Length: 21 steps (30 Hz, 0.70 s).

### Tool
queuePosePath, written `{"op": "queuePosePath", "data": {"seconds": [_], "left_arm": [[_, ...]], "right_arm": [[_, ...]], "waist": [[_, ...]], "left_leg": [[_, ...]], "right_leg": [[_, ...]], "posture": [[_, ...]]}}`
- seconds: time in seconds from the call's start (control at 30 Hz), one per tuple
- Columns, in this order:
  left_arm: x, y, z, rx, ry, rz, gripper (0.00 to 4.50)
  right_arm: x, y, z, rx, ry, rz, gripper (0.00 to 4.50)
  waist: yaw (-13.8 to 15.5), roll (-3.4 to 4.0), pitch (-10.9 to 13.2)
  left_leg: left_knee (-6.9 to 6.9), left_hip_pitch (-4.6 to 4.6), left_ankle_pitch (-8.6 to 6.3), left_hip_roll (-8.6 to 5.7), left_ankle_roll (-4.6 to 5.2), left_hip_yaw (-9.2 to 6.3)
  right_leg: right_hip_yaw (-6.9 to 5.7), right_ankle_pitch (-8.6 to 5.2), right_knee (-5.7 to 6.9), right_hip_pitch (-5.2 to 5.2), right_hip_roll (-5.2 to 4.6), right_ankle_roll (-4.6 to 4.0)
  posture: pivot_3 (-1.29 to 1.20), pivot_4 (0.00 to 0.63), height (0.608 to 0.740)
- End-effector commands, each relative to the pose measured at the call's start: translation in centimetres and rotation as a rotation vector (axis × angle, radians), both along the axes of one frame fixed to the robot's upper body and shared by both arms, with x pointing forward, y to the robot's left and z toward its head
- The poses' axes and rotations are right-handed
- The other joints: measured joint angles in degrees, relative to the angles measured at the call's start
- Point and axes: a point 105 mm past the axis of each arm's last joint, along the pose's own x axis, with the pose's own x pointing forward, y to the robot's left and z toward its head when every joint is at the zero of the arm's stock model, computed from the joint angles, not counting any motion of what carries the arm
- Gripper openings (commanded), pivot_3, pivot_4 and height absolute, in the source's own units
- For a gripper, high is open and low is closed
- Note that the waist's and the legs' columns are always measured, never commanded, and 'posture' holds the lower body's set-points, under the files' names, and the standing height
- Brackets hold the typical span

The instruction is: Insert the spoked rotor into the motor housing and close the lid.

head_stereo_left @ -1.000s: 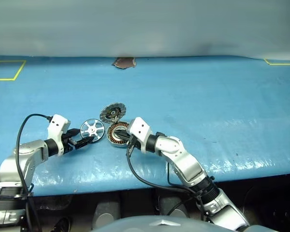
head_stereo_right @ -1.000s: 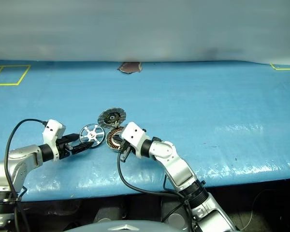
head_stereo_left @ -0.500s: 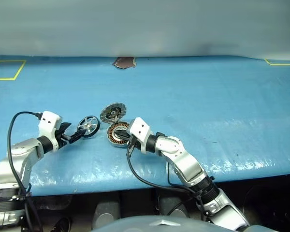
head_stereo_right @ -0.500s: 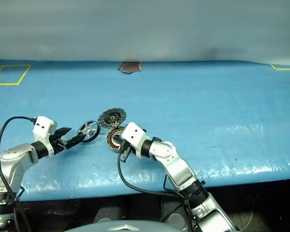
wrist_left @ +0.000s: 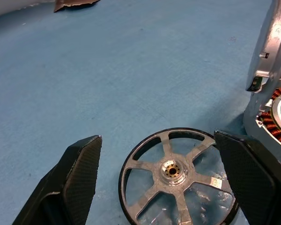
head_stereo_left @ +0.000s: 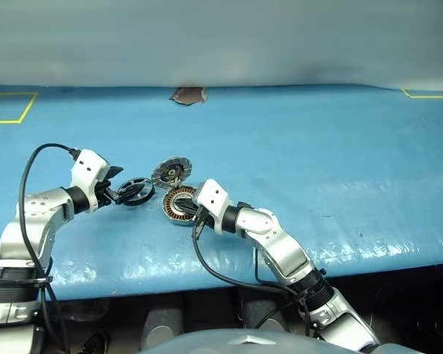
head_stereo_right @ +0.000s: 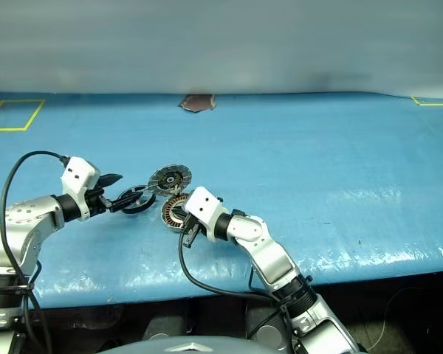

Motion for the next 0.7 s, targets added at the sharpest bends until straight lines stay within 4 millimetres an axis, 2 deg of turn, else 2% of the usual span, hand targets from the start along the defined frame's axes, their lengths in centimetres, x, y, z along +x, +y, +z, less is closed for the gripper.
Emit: {"op": "queuePosePath", "data": {"seconds": [0.03,0.3,0.5,0.7], "left_arm": [[-0.1,0.4,0.3,0.083,0.010,-0.041,4.16],[0.2,1.4,1.1,0.212,0.001,-0.060,4.16],[0.2,0.1,2.4,0.147,-0.010,-0.098,4.16],[0.3,-0.4,3.7,0.310,-0.070,-0.212,4.16]], "right_arm": [[0.2,0.0,1.6,0.040,-0.054,-0.007,0.00],[0.2,-0.1,1.6,0.041,-0.049,-0.010,0.00],[-0.2,0.0,1.3,0.033,-0.039,0.006,0.00],[-0.2,-0.1,1.3,0.027,-0.038,0.009,0.00]], "waist": [[0.00,-0.01,0.00],[0.19,-0.02,0.01],[0.20,-0.03,0.01],[0.20,-0.03,0.02]], "left_leg": [[-0.01,0.00,0.00,0.00,0.00,-0.01],[0.00,-0.01,0.00,0.00,0.00,-0.01],[0.00,-0.02,0.00,0.00,0.00,-0.01],[0.01,-0.02,0.00,0.01,0.00,-0.01]], "right_leg": [[0.00,0.00,0.01,-0.01,0.00,-0.01],[0.00,-0.01,0.00,0.00,0.00,-0.02],[0.00,-0.01,0.00,-0.01,0.00,-0.01],[0.00,-0.01,0.01,0.00,0.01,-0.02]], "posture": [[0.00,0.150,0.740],[0.00,0.150,0.740],[0.00,0.150,0.740],[0.00,0.150,0.740]]}}
